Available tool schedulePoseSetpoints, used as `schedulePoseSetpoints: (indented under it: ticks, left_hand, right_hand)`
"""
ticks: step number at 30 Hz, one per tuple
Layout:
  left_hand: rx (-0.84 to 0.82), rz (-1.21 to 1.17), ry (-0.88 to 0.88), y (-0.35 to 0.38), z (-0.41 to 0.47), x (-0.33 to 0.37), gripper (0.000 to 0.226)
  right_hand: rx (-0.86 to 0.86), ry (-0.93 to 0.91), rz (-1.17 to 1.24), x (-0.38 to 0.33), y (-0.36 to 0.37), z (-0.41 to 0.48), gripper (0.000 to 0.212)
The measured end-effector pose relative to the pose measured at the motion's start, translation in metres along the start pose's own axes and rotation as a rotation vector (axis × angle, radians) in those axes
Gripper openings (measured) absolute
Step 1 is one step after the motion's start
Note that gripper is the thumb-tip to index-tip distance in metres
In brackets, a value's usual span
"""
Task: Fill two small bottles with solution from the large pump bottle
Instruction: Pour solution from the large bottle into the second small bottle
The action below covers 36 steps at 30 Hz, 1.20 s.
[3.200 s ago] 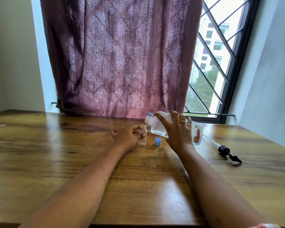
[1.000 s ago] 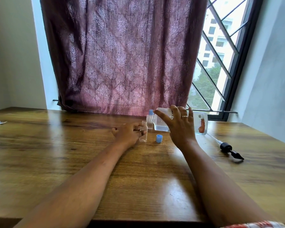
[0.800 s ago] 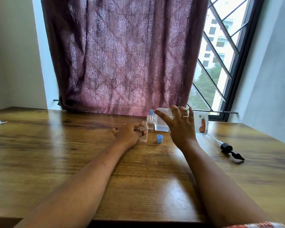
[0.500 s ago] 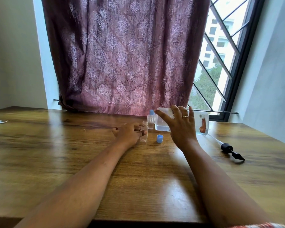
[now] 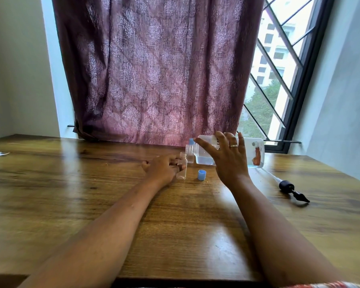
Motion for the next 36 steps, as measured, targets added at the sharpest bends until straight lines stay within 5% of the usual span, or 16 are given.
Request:
schedulePoseSetpoints:
  ticks: [36]
  left_hand:
    - [-0.013, 0.021, -0.026, 0.0024, 0.0027, -0.0065, 0.043]
  right_hand:
    - [0.025, -0.011, 0.005, -0.0003, -0.0020, 0.0015, 0.096]
Point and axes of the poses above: each hand's wrist, its own z-axis towards the middle knuckle, its own y-axis out of the palm, x = y × z, the point moved 10 cm from there along z, towards the middle knuckle, and after that the axes turned 15 degrees about -z, right-handed, at the moved point
